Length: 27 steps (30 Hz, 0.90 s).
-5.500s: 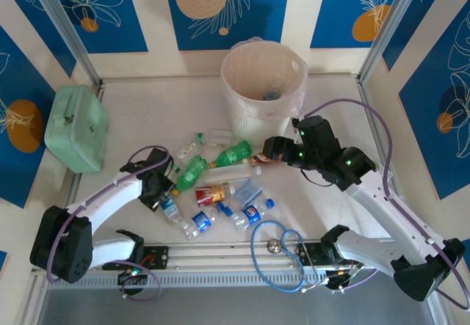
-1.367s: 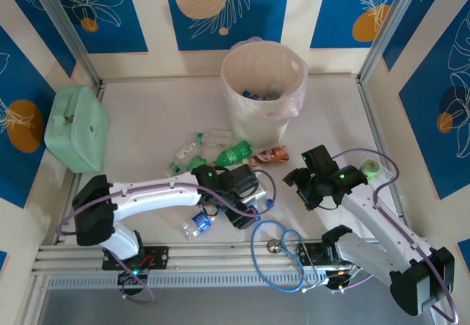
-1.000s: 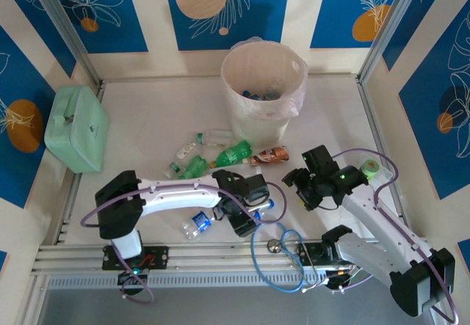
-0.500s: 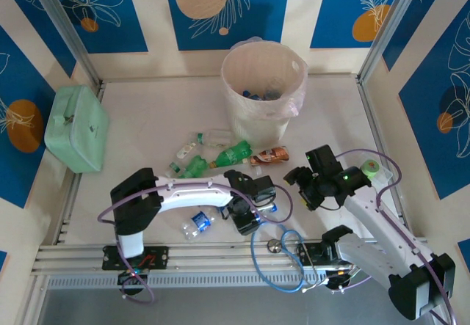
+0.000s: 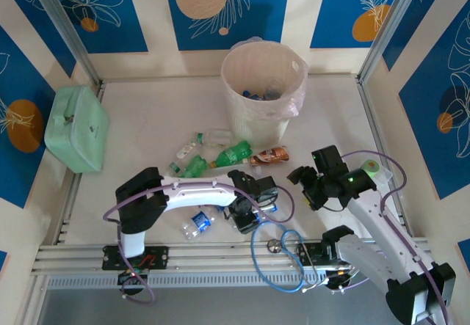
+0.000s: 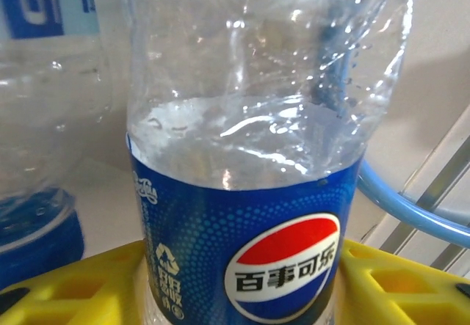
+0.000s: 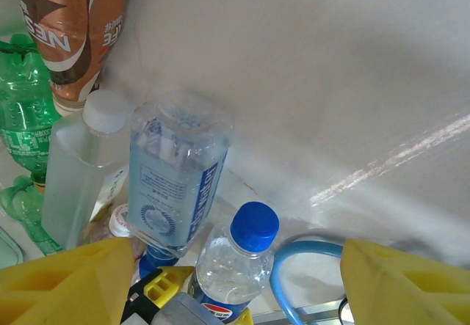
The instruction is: Put the plastic bottles in the bin
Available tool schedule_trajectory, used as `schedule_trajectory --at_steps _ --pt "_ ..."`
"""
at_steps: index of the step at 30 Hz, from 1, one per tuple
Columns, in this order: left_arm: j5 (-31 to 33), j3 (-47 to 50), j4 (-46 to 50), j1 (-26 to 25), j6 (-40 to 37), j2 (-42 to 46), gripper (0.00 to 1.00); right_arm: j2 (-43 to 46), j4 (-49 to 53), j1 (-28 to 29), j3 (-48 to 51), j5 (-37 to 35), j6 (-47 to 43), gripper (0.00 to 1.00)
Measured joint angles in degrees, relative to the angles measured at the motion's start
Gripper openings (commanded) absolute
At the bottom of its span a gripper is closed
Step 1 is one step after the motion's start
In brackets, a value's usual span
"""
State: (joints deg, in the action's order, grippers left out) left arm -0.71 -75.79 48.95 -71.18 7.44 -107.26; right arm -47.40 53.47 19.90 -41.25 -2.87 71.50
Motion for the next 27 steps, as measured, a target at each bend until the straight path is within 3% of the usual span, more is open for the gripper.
schedule_trajectory --at_steps 7,16,21,27 --pt "2.6 0.0 0.2 -0.2 0.6 4.4 0.46 1.1 0.5 -2.4 0.0 0.3 -1.1 0.75" --pt "4.9 -7.0 3.4 -0.2 1.1 15.0 0.46 3.3 3.1 -7.5 -2.0 0.6 -4.0 0.75" --pt "7.2 -17.2 4.3 0.9 1.5 19.9 0.49 3.5 4.2 -8.8 -2.7 0.6 -5.3 0.74" --pt "8.9 -35.7 3.8 6.2 1.0 17.7 0.53 3.5 4.5 -8.5 -2.8 0.6 -5.6 0.74"
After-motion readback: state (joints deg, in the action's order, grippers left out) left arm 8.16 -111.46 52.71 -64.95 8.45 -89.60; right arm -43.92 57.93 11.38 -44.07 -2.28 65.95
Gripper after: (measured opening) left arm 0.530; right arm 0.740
